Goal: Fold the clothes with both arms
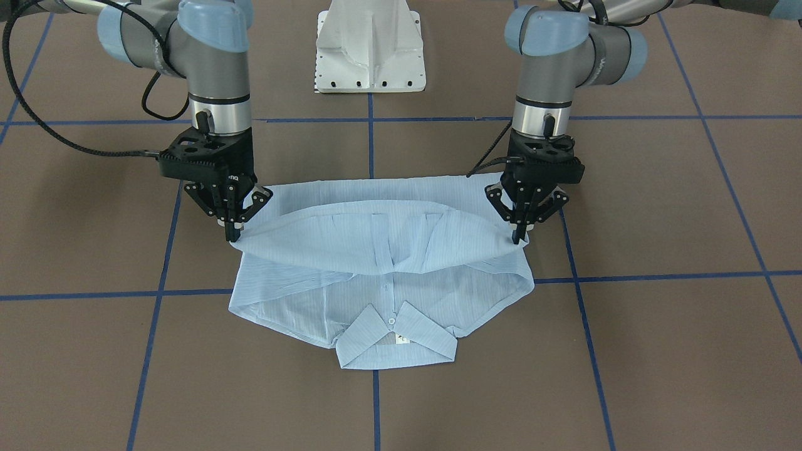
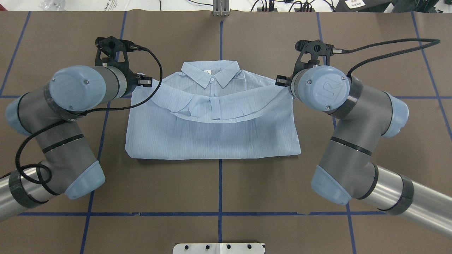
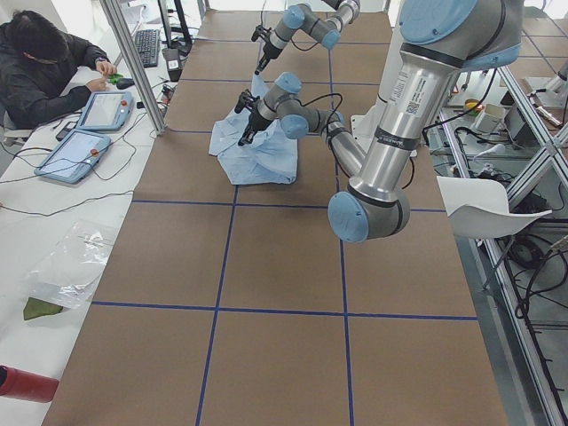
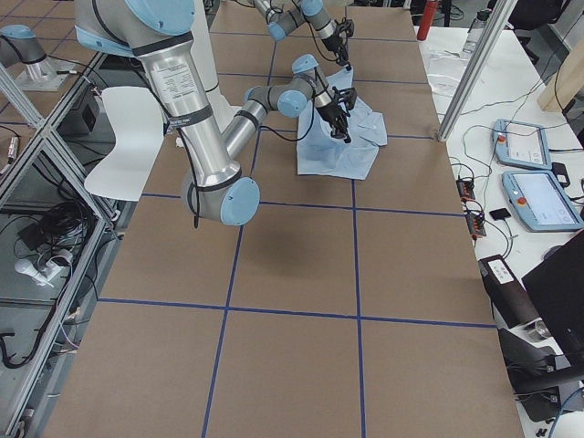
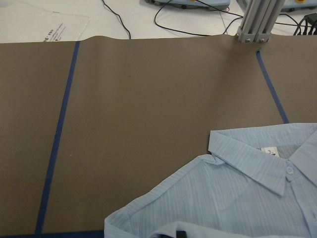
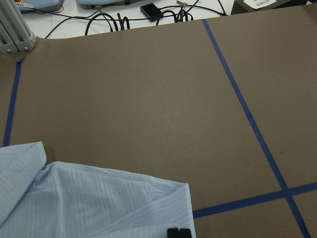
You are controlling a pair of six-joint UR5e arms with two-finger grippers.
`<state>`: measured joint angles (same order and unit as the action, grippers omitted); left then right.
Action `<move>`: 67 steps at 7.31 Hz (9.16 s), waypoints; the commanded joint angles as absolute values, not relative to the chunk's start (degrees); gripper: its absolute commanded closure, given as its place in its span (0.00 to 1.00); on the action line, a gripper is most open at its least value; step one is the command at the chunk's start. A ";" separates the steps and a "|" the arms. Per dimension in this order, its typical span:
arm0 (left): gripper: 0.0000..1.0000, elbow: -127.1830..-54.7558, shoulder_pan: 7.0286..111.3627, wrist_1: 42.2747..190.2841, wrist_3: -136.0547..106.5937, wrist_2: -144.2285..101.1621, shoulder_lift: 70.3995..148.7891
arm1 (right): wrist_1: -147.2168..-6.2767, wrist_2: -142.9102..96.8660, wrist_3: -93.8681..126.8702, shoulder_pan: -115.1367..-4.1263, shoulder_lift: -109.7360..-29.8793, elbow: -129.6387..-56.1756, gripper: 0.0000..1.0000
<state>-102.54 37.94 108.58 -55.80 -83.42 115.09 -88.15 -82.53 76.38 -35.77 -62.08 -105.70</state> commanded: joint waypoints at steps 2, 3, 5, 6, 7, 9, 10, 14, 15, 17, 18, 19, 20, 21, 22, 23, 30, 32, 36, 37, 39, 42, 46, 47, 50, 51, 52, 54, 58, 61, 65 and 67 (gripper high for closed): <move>1.00 -94.15 40.34 115.91 -47.99 -86.63 116.80 | -78.41 -88.93 72.07 -39.72 -61.79 -96.52 1.00; 1.00 -92.74 40.60 117.32 -48.25 -88.14 117.33 | -78.40 -89.38 71.98 -40.07 -60.92 -95.98 1.00; 1.00 -89.84 40.43 118.04 -48.43 -88.07 118.82 | -78.31 -89.38 71.90 -40.08 -57.41 -91.78 1.00; 1.00 -87.82 40.43 118.04 -48.25 -88.07 119.96 | -78.31 -89.38 71.89 -40.08 -56.35 -89.84 1.00; 1.00 -86.06 40.43 119.26 -48.25 -88.07 120.41 | -78.14 -89.38 71.72 -40.08 -56.34 -88.87 1.00; 1.00 -82.37 40.52 123.55 -47.82 -87.98 120.24 | -77.78 -89.38 71.02 -40.17 -56.42 -87.98 1.00; 1.00 -82.27 40.60 124.44 -47.64 -88.15 120.15 | -77.44 -89.38 70.93 -40.25 -56.51 -87.98 1.00; 0.00 -86.63 42.96 128.04 -43.86 -96.89 117.27 | -75.32 -91.21 69.53 -41.74 -58.27 -89.99 0.00; 0.00 -91.18 43.07 128.67 -43.86 -98.86 113.94 | -75.24 -94.45 67.96 -43.14 -58.53 -90.52 0.00; 0.00 -98.58 42.11 132.33 -49.71 -98.44 103.51 | -75.15 -94.22 67.94 -43.07 -59.85 -91.75 0.00; 0.00 -99.66 40.36 136.80 -51.22 -98.35 98.92 | -75.15 -94.13 68.03 -42.98 -59.85 -91.76 0.00; 0.00 -99.93 37.64 139.19 -54.72 -98.00 96.70 | -75.15 -94.13 68.11 -42.89 -59.85 -91.76 0.00; 0.00 -100.45 35.36 139.22 -58.67 -97.91 96.59 | -75.15 -94.04 68.12 -42.89 -59.85 -91.76 0.00; 0.01 -100.72 33.24 139.22 -62.89 -96.69 96.68 | -75.15 -94.04 68.12 -42.89 -59.85 -91.76 0.00; 0.11 -100.64 30.09 139.22 -66.06 -92.33 96.85 | -75.15 -94.04 68.12 -42.89 -59.85 -91.76 0.00; 0.19 -100.63 27.97 139.22 -68.44 -91.42 97.03 | -75.15 -94.04 68.29 -42.89 -59.94 -91.76 0.00; 1.00 -101.16 23.64 139.22 -70.40 -91.41 96.95 | -75.15 -94.04 68.38 -42.89 -60.03 -91.76 0.00; 1.00 -103.79 24.43 138.78 -69.53 -91.76 95.46 | -75.15 -94.04 68.82 -42.80 -60.03 -91.93 0.00; 1.00 -91.65 39.60 136.58 -54.17 -91.67 103.30 | -75.15 -93.96 69.08 -42.45 -59.59 -92.20 0.00; 1.00 -81.32 43.38 136.32 -50.92 -91.67 111.45 | -75.15 -93.87 69.34 -42.10 -59.24 -92.20 0.00; 1.00 -60.21 49.98 136.76 -47.22 -91.50 127.72 | -75.15 -93.78 71.36 -40.88 -58.98 -94.21 0.00; 1.00 -46.42 51.06 137.46 -46.85 -91.14 139.65 | -75.41 -92.03 74.96 -38.42 -57.23 -94.75 0.00; 0.00 -58.39 54.75 143.34 -38.85 -99.99 127.67 | -76.29 -90.62 83.89 -34.38 -50.48 -88.63 0.00; 0.00 -63.23 54.84 143.26 -39.28 -100.11 124.22 | -76.29 -89.31 88.20 -33.23 -47.06 -83.29 0.01; 0.00 -64.16 54.76 143.26 -39.64 -100.11 123.49 | -75.68 -82.19 87.81 -32.17 -41.41 -71.57 0.17; 0.00 -64.16 54.76 143.26 -39.64 -100.11 123.49 | -75.59 -81.57 87.80 -32.17 -41.05 -70.76 0.26; 0.00 -64.16 54.67 143.26 -39.64 -100.11 123.49 | -75.50 -81.21 87.80 -32.17 -40.44 -70.14 0.31; 0.00 -64.16 54.49 143.26 -39.64 -100.11 123.49 | -72.02 -80.34 87.80 -32.26 -37.98 -66.38 0.33; 0.00 -64.07 54.32 143.26 -39.64 -100.11 123.05 | -69.61 -80.16 88.07 -32.17 -37.97 -63.55 0.36; 0.00 -64.16 54.32 143.26 -39.64 -100.11 123.05 | -71.01 -80.07 88.50 -31.47 -38.15 -63.37 0.39; 0.00 -64.25 54.32 143.35 -39.64 -100.11 122.61 | -71.02 -80.07 88.86 -31.46 -37.88 -63.46 0.97; 0.00 -64.25 54.32 143.35 -39.64 -100.11 122.61 | -71.02 -80.07 89.21 -31.55 -37.71 -63.46 1.00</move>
<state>-64.24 54.32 143.35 -39.64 -100.11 122.62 -71.02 -80.07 89.07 -31.48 -37.81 -63.45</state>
